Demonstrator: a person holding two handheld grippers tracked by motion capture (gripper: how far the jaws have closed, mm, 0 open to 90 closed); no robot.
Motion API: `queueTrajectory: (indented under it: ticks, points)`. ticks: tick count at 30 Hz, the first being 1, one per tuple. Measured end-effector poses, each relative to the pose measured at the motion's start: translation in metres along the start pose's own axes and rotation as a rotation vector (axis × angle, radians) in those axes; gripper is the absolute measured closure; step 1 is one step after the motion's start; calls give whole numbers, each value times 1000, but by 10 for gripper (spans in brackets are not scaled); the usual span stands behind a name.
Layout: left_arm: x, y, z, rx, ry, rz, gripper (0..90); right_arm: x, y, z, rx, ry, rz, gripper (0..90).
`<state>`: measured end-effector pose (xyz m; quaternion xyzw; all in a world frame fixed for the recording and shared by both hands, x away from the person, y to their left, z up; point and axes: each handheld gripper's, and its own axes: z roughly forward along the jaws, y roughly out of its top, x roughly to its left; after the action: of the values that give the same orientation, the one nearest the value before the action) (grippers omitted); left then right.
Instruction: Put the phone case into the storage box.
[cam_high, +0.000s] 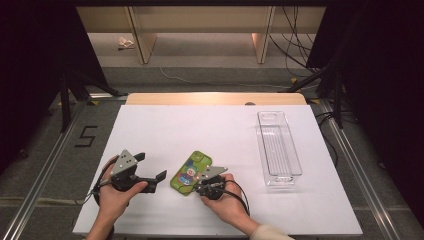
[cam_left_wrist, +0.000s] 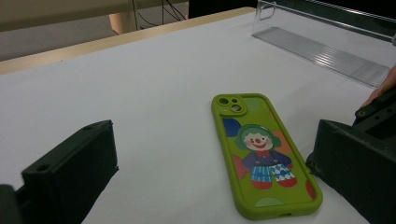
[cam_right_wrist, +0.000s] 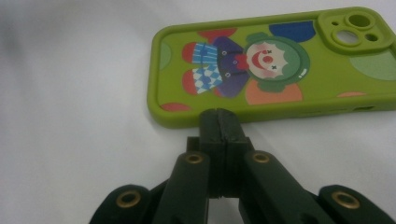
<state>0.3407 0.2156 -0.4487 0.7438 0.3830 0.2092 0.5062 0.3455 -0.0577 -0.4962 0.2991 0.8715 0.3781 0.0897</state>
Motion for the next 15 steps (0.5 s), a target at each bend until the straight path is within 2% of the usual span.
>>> queueTrajectory:
  ticks: [9, 15]
  points:
    - [0, 0, 1, 1, -2, 0, 0, 1, 0, 2, -9, 2, 0, 900]
    - [0, 0, 0, 2, -2, -1, 0, 1, 1, -2, -37, 18, 4, 891]
